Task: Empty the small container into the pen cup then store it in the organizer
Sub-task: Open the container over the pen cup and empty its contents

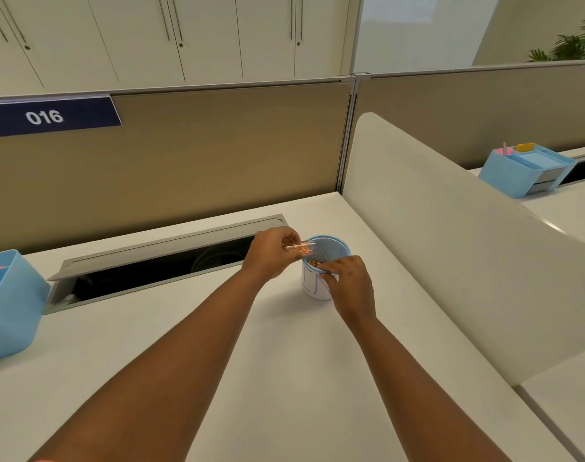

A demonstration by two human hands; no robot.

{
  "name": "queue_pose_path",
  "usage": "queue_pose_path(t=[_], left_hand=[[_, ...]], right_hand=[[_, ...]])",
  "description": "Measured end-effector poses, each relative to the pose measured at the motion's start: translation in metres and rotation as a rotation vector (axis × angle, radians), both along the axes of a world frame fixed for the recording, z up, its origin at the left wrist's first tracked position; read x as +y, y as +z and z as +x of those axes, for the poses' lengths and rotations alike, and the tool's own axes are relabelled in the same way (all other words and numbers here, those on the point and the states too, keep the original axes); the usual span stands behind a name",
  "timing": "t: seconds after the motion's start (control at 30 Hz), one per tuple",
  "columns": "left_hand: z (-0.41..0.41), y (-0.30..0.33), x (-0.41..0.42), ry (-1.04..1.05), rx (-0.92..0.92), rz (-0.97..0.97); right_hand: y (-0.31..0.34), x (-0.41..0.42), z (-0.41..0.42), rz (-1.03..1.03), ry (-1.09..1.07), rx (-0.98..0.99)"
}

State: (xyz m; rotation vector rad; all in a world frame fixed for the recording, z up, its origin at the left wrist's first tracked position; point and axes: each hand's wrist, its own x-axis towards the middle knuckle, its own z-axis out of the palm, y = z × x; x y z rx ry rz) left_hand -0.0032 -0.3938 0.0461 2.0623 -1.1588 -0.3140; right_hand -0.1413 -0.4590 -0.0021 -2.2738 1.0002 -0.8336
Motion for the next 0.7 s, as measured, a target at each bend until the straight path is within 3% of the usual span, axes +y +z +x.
queue_pose_path(t=[0.23, 0.4, 0.57, 0.7], left_hand=[[-0.002, 0.017, -0.014, -0.141, -0.284, 0.101], [-0.009, 0.022, -0.023, -0.227, -0.367, 0.179], [-0.014, 0.022, -0.023, -0.270, -0.310, 0.124], [-0.014, 0.022, -0.026, -0.274, -0.310, 0.084]], right_hand=[[-0.002, -0.003, -0.001, 0.060, 0.053, -0.085], [-0.002, -0.004, 0.002, 0.011, -0.093, -0.281], [0.002, -0.017, 0.008, 0.030, 0.067, -0.166], [0.002, -0.025, 0.015, 0.027, 0.078, -0.051]])
